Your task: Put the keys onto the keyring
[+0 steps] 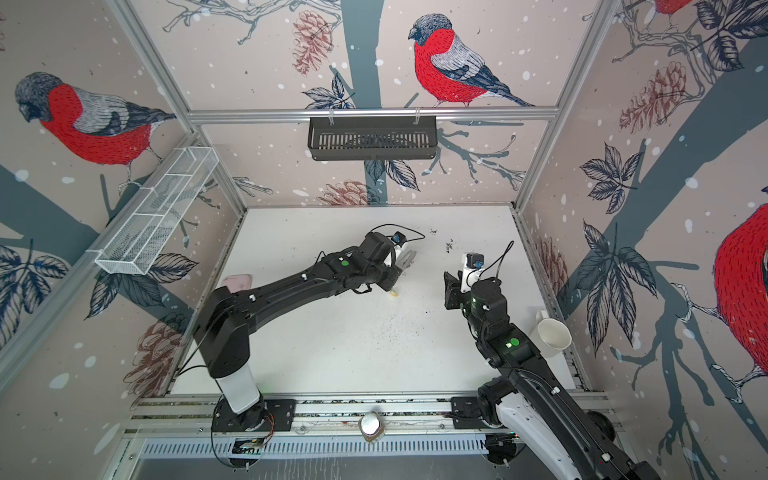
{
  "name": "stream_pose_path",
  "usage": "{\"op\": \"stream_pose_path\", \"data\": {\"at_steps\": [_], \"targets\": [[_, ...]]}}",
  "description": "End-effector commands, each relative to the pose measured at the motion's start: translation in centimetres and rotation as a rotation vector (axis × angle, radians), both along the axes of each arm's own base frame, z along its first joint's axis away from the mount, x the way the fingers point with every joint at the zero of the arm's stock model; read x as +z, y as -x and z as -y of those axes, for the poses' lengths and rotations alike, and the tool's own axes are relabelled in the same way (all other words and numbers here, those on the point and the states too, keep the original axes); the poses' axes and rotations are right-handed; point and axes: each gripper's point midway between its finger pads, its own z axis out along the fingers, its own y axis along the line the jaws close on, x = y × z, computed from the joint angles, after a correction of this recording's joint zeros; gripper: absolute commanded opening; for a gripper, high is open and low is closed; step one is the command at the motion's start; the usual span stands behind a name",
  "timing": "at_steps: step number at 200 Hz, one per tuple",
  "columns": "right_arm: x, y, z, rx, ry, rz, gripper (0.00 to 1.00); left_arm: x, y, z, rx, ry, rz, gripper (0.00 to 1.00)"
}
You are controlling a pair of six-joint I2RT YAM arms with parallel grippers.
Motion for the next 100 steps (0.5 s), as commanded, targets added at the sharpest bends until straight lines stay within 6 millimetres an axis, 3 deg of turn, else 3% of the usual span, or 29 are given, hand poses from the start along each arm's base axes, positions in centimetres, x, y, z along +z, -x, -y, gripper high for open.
{"op": "stream_pose_path", "data": {"at_steps": [1,32,100], "targets": [[0.4,0.0,0.5,-0.008,-0.040,0.010,0.43,-0.7,0.2,2.1,-0.029,0.056,-0.066,0.00],[0.4,0.2,1.6,-0.034,-0.062,0.017,0.44,-1.3,0.0,4.5,-0.060,0.116,-0.094,0.00],[0.2,0.0,1.9,-0.031,-0.097,0.012,0.44,-0.2,0.3,5.9,-0.082,0.174,-0.090,0.00]]}}
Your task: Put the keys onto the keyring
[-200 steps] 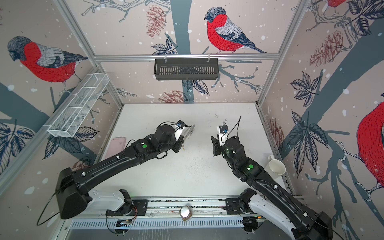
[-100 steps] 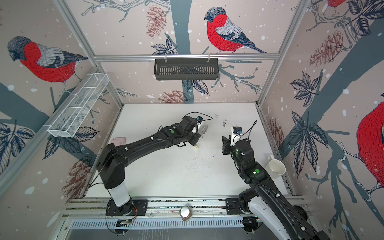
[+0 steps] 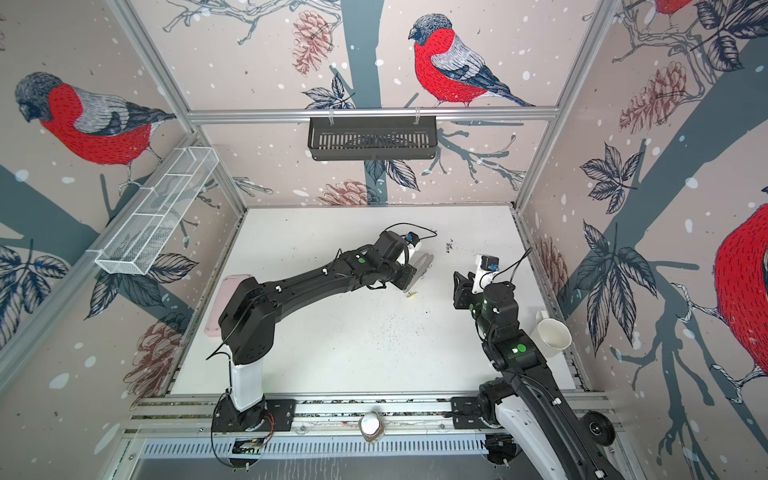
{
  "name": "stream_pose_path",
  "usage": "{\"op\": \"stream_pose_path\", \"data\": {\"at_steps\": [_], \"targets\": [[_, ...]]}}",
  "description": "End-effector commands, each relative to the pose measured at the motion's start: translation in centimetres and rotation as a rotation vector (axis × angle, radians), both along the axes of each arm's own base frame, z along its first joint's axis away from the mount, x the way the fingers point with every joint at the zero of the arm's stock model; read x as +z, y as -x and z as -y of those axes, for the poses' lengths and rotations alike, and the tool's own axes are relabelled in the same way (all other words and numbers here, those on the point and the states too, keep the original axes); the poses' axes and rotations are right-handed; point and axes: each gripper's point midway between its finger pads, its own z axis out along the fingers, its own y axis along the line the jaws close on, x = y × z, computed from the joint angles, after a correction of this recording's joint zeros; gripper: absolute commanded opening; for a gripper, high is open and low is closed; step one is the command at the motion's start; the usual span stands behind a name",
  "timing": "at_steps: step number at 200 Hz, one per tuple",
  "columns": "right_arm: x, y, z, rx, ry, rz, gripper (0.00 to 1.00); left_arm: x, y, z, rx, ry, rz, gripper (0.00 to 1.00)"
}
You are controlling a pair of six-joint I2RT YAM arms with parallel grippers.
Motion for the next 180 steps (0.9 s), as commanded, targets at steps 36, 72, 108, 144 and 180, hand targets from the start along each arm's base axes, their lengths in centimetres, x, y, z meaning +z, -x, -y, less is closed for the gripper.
{"op": "stream_pose_path", "data": {"at_steps": [36,72,108,144,180], "targets": [[0.5,0.0,-0.1,0.013,-0.032,0.011,0.44,0.6,-0.7,0.9,0.014,0.035,0.027,0.00],[0.7,0.0,0.2,0.000,-0.036,0.017,0.44,1.1,-0.3,1.8,-0.006,0.065,0.022,0.00],[1.0,0.0,0.7,-0.018,-0.037,0.020,0.44,3.3,1.0,3.6,-0.053,0.101,0.046,0.00],[1.3,0.1,1.0,-0.026,-0.047,0.026,0.44,5.3,2.0,5.3,-0.100,0.155,0.074,0.00],[1.4,0.3,1.4,-0.040,-0.046,0.028,0.44,2.9,1.6,5.8,-0.093,0.128,0.052,0.00]]}}
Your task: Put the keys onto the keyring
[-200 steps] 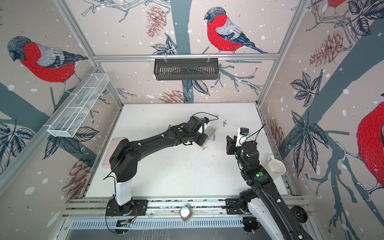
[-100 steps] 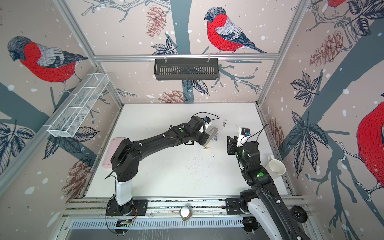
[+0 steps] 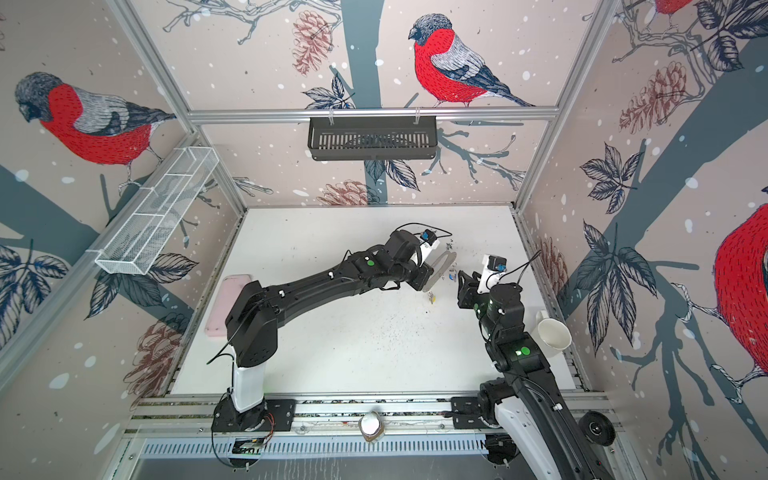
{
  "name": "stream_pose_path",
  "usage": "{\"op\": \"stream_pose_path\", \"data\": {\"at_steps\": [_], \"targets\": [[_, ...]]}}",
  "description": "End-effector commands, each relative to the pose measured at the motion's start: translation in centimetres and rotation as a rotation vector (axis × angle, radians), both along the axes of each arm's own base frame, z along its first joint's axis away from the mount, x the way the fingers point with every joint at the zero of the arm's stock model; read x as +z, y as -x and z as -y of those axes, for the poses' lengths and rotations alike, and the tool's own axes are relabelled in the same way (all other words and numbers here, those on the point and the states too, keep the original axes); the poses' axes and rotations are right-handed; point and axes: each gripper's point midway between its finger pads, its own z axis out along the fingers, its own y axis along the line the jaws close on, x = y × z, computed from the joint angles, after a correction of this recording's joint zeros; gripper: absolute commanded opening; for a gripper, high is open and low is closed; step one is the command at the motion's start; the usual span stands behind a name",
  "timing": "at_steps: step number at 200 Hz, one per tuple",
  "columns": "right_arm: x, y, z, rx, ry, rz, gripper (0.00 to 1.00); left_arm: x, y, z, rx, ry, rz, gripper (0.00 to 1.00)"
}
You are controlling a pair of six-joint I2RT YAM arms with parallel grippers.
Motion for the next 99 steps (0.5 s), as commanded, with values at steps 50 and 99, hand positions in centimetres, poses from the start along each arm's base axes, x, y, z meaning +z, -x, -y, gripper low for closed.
{"op": "stream_pose_path", "data": {"at_steps": [50,99], "targets": [[0.8,0.2,0.6,-0.016,-0.005,0.017,0.44,-4.7,-2.0,-0.3,0.033,0.009,-0.070,0.00],[0.6,0.0,0.6,-0.016,-0.004,0.010,0.44,-6.4,-4.2,-3.3,0.091,0.000,-0.089,0.00]]}}
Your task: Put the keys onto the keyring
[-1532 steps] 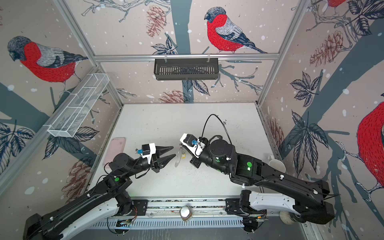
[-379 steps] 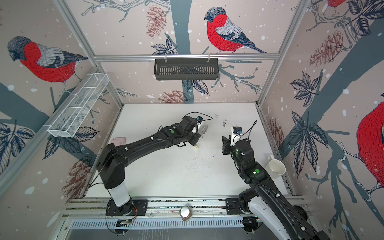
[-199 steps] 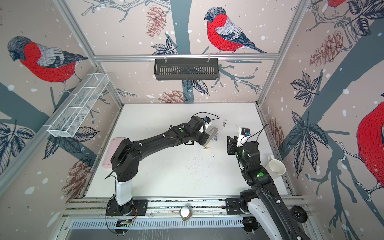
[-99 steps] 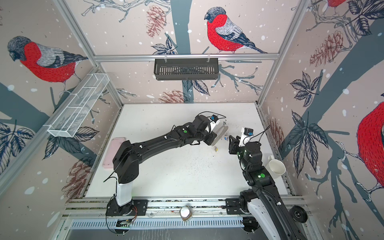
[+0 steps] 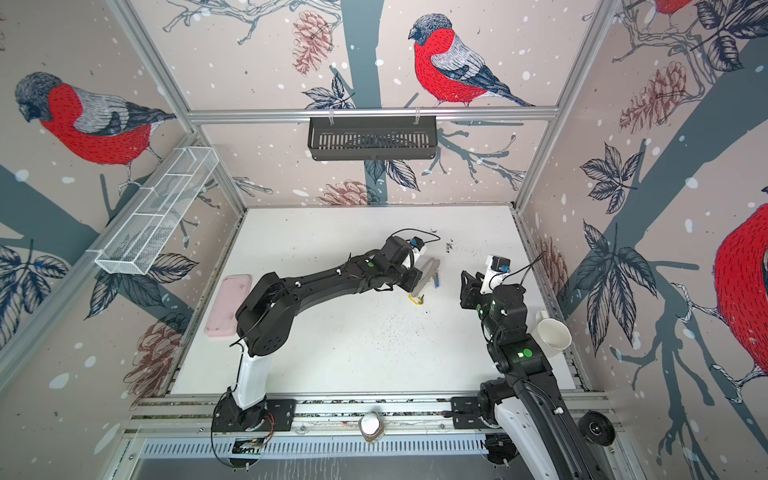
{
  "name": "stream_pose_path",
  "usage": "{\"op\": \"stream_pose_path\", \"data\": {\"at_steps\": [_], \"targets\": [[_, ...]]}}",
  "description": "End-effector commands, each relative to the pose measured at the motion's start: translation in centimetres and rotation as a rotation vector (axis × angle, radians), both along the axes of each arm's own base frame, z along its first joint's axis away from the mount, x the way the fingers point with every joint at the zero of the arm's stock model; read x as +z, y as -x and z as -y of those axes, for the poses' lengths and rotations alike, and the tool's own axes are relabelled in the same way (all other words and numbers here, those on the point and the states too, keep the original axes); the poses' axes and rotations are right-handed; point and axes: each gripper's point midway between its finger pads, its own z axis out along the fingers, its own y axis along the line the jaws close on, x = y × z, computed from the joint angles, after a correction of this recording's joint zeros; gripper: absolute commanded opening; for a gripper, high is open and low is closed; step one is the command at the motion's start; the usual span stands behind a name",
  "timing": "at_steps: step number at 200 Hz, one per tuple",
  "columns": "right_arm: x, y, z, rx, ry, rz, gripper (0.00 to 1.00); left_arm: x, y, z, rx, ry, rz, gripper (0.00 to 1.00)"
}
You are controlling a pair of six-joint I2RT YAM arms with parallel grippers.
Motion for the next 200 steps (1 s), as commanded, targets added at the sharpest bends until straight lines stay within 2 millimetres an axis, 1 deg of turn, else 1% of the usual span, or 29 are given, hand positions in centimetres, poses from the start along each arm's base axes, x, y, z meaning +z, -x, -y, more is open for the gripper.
{"op": "stream_pose_path", "data": {"at_steps": [1,17,46,114,128,153,200], "targets": [[0.5,-0.1,-0.1,0.006,-0.003,0.013,0.44,1.1,-1.2,-0.2,0.008,0.062,0.023,0.00],[0.3,-0.2,-0.1,0.008,-0.002,0.007,0.44,0.5,-1.9,-1.2,0.025,0.048,0.015,0.00],[0.2,-0.3,-0.1,0.006,-0.001,0.003,0.44,0.0,-2.8,-2.9,0.048,0.026,0.018,0.00],[0.2,-0.3,0.0,0.004,-0.001,0.004,0.44,1.0,-3.5,-4.0,0.069,-0.007,0.054,0.00],[0.3,-0.4,0.0,0.003,-0.002,0.008,0.44,1.6,-3.3,-3.8,0.060,0.007,0.054,0.00],[0.3,-0.4,0.1,0.001,-0.003,0.009,0.44,3.0,-2.2,-2.7,0.030,0.033,0.061,0.00],[0.5,-0.3,0.4,-0.010,-0.004,0.016,0.44,6.2,0.6,0.7,-0.062,0.052,0.103,0.00]]}}
